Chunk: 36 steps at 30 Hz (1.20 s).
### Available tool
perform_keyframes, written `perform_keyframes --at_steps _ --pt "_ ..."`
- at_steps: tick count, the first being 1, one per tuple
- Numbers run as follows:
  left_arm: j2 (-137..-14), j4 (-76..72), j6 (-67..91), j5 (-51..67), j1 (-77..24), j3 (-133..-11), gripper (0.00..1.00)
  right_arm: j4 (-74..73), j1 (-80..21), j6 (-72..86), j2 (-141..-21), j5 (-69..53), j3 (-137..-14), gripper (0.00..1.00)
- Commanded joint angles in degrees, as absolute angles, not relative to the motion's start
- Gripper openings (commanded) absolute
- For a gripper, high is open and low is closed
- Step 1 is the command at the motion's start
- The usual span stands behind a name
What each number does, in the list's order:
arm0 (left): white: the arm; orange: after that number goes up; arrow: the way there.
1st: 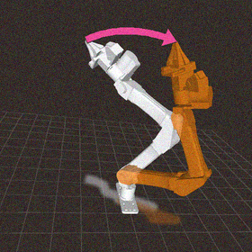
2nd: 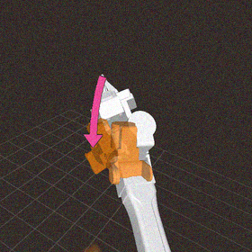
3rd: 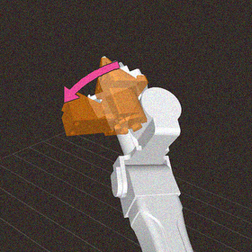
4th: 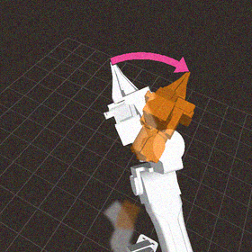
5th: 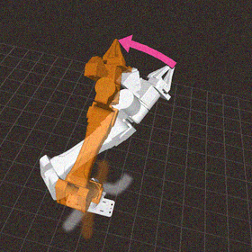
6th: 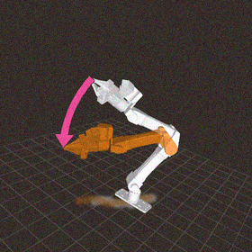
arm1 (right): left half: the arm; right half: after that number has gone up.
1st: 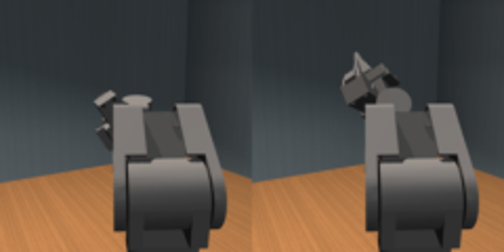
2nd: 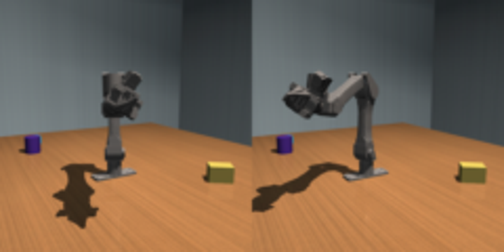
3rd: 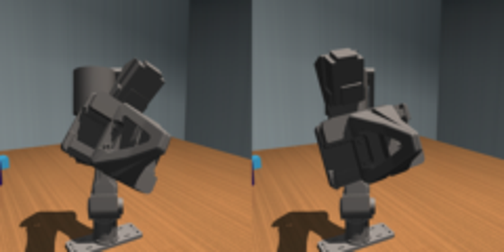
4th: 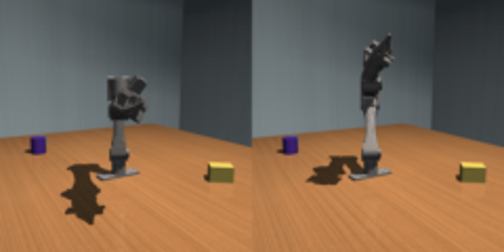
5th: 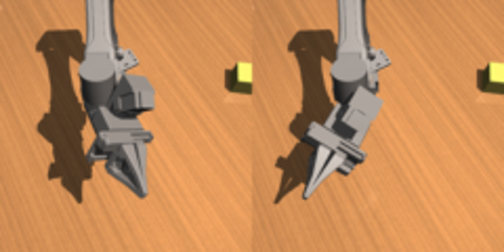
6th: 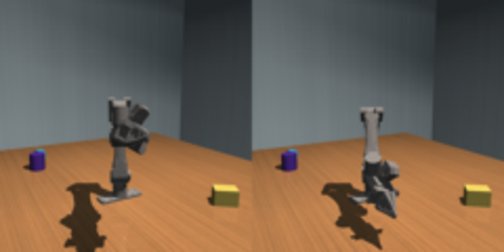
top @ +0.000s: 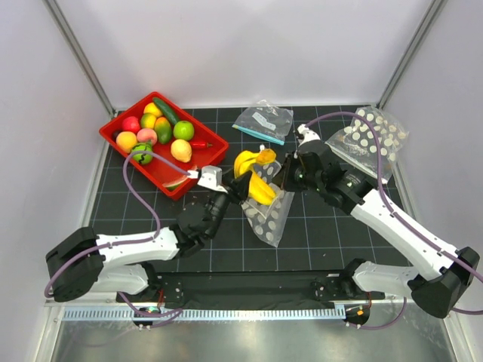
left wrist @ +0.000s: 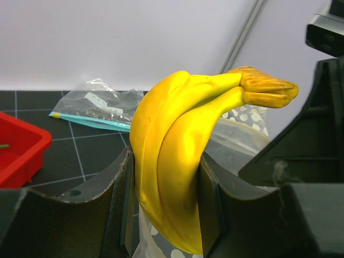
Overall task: Place the food in the zip-top bag and seal the zipper
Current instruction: Place the fake fruit in the zipper food storage bag.
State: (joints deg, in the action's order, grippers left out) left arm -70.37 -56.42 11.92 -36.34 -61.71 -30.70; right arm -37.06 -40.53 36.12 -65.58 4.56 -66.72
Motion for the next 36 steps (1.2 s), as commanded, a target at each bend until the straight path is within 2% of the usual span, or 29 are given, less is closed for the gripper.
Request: perform_keyframes --at_steps 1,8,11,15,18,22,36 --pt "-70.4 -63.0 8.0 -32.2 -62.3 -30.5 0.03 -33.3 -39.3 38.7 -64.5 0.8 -66.2 0.01" --pt "-73.1 -63.7 7.1 -29.6 -62.8 -30.4 0.07 -30.4 -37.1 40.7 -63.5 -5.1 -65.4 0.01" --pt "-73.9 -63.8 6.7 -30.8 -62.8 -30.1 0.12 -30.8 -36.7 41.0 -63.0 -5.4 -65.7 0.01" --pt "-74.5 -64.0 5.4 -36.0 -62.8 -29.8 0.14 -31.3 -36.3 41.0 -62.3 -6.6 -65.5 0.01" --pt "-75.1 -64.2 1.4 -38.8 -62.8 -30.4 0.13 -31.3 -36.3 40.8 -62.5 -8.3 -65.4 0.01" --pt "-76.4 -64.2 -2.2 -36.0 -62.8 -30.9 0.11 -31.4 -36.2 41.0 -62.8 -9.2 -65.7 0.01" --pt "-78.0 -65.7 -0.8 -33.1 -62.9 -26.9 0.07 -39.3 -34.9 36.3 -60.5 -0.3 -70.1 0.01"
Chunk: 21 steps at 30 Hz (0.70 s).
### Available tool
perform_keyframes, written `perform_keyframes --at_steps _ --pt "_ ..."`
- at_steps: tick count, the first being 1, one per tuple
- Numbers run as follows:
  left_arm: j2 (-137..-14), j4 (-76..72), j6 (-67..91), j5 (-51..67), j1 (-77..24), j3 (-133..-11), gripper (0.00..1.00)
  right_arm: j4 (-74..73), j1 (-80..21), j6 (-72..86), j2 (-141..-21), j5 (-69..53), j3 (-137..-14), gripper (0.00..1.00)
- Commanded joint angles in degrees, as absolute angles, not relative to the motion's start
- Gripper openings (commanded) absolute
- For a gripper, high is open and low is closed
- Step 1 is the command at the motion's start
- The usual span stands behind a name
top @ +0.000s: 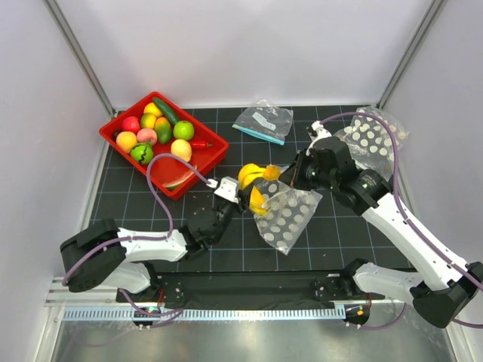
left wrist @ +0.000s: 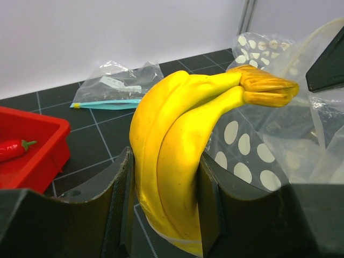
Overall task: Place the food in the zip-top bag and seal the zipper
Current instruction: Place the fake fruit in the zipper food storage bag.
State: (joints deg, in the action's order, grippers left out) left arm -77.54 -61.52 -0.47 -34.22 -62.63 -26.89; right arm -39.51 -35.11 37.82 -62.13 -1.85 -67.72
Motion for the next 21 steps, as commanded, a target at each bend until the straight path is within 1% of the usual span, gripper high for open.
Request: perform_keyframes --at_steps 1,4,7,9,12,13,17,21 --pt "-78.1 -65.7 -0.4 -32.5 -62.9 -27.0 0.09 -38.8 -34.9 36.4 -60.5 -0.3 -69.4 0.01" --pt "-78.3 -65.7 1.1 -31.5 -63.3 -27.9 0.15 -37.2 -34.9 36.7 -60.7 -1.4 -67.8 0.01" --pt "-78.7 -65.5 0.7 -31.1 -63.9 -29.0 0.17 -35.9 -34.9 36.8 -61.0 -2.9 -66.6 0.01" --pt "-79.0 -64.2 -2.4 -31.7 -64.5 -29.7 0.16 -36.1 -34.8 35.3 -61.1 -2.5 -67.1 0.01" --pt "-79.0 -60.8 -4.2 -32.5 -64.8 -30.1 0.12 -38.2 -34.9 32.7 -60.7 -0.3 -68.2 0.01" --pt "-79.0 -59.8 -4.4 -32.1 -64.8 -30.1 0.10 -39.3 -34.9 32.1 -60.6 2.4 -68.5 0.01" --pt "-79.5 -56.9 -5.9 -31.7 -65.8 -30.8 0.09 -41.9 -34.9 28.4 -61.8 4.7 -70.4 0.01" --pt "-81.0 -51.0 -10.8 -32.6 -67.8 -33.7 0.08 -43.5 -34.9 26.5 -63.1 4.9 -72.2 0.01"
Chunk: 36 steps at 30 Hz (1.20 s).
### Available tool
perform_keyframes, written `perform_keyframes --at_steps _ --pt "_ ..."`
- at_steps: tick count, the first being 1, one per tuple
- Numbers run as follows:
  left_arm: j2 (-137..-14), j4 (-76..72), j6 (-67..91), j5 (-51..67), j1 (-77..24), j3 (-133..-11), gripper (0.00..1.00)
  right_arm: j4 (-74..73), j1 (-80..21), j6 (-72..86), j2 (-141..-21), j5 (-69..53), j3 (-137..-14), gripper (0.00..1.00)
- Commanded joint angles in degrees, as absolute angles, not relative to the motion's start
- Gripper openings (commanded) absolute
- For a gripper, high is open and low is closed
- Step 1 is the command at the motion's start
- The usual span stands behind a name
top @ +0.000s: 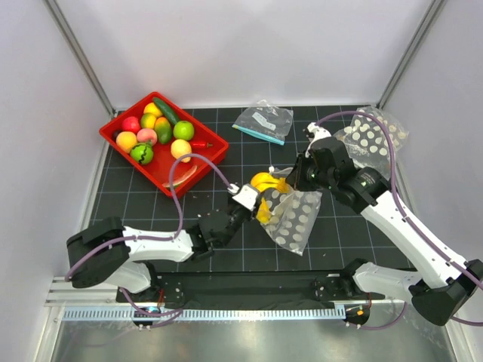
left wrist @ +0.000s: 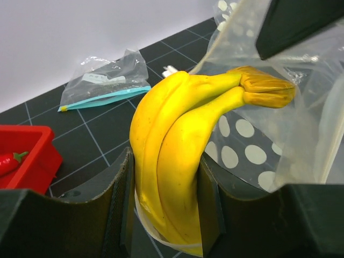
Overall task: Place the food in the zip-top bag and seal the zipper
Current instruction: Place the fake fruit in the zipper food storage bag.
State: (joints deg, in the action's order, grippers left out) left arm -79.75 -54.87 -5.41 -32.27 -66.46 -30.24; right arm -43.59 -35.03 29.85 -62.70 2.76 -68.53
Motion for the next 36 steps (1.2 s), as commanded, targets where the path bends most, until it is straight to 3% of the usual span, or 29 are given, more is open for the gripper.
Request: perform_keyframes --at_steps 1,9,14,18,28,29,30,31,36 --pt "-81.5 -50.1 -11.9 -32.9 -69.0 -34.4 0.08 -43.5 -34.9 26.0 -63.4 4.9 -72.5 0.01" --pt "-86.2 -39.5 -13.9 -36.1 -72.2 -42.4 0.09 -40.3 -35.0 25.8 -62.9 1.8 -71.5 0.01" --pt "-85.8 -31.7 -7.0 -34.6 -72.2 -47.0 0.16 -39.1 -34.9 25.4 -60.2 2.5 -69.7 0.01" --pt "-84.9 -24.8 -1.3 -33.4 -71.7 -50.6 0.33 -37.1 -34.9 25.1 -57.6 3.5 -65.9 0.01" --pt "-81.1 -9.3 16.2 -21.5 -65.1 -56.6 0.41 -31.6 -34.9 25.1 -50.4 6.7 -58.4 0.01" --pt "-80.8 -8.6 16.5 -21.3 -65.1 -57.1 0.49 -31.6 -35.0 25.1 -50.3 7.1 -58.3 0.01" --pt "-80.6 -6.5 16.8 -20.4 -65.1 -57.7 0.80 -31.7 -35.0 25.0 -50.4 7.1 -58.3 0.01" --pt "-80.5 -5.8 17.2 -20.0 -65.1 -58.6 0.99 -31.8 -34.9 25.0 -50.6 7.3 -58.4 0.01" --pt "-77.4 -5.0 18.4 -20.4 -65.0 -58.1 1.00 -31.6 -34.9 25.0 -50.7 8.1 -57.7 0.01"
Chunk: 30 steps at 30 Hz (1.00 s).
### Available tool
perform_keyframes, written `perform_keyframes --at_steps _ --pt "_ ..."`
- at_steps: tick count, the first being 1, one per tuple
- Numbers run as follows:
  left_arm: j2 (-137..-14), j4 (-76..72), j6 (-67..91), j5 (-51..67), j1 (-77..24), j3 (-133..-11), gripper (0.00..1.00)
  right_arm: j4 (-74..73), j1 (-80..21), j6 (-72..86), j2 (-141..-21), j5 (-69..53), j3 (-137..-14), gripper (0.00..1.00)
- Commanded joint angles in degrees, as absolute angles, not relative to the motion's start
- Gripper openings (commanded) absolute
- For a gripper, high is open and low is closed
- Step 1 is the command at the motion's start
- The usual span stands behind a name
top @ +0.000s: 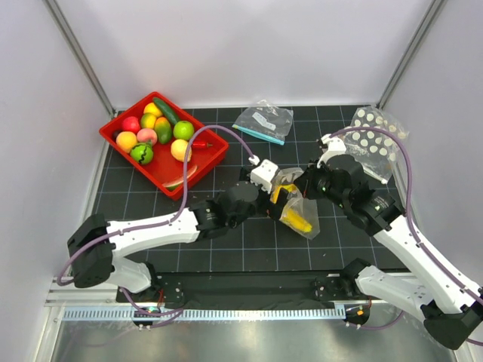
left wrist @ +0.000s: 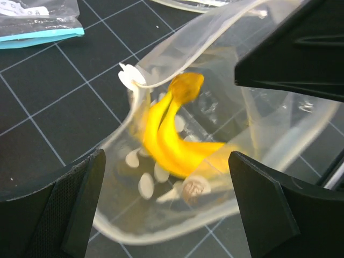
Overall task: Place the food in the zip-top bag and seal the zipper
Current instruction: Place the fake fruit in the zipper food storage bag, then adjust the zipper food storage bag at the center of the board.
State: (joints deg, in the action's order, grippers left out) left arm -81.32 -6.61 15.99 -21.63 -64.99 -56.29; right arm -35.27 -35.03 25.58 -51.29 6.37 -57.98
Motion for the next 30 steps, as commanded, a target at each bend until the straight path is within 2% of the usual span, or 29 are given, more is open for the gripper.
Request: perform_keyframes --at_steps 1,8,18,23,28,30 --pt "-76.9 -4.9 18.7 -21.3 -65.0 -58.1 1.00 -31.5 -34.9 25.0 -50.7 8.0 -57.6 0.01" --pt "-70.9 -0.2 25.0 -23.9 -62.8 -57.5 1.00 -30.6 -35.0 25.2 -50.4 8.8 -56.5 0.01" --pt "-65.4 -2.5 39.0 -2.3 -47.5 -46.4 0.99 -30.5 -35.0 25.5 -49.9 9.2 -56.8 0.01" --pt "-68.0 -2.9 41.0 3.5 -47.5 -46.7 0.84 -30.4 -34.9 25.6 -50.3 9.4 -56.8 0.01" --pt "-69.6 -5.9 42.6 7.3 -47.5 -45.7 0.78 -30.3 -34.9 25.7 -50.6 9.3 -56.7 0.01" --pt "-71.7 -6.1 43.2 7.7 -47.5 -45.6 0.71 -30.4 -34.9 25.8 -50.6 9.3 -56.6 0.01"
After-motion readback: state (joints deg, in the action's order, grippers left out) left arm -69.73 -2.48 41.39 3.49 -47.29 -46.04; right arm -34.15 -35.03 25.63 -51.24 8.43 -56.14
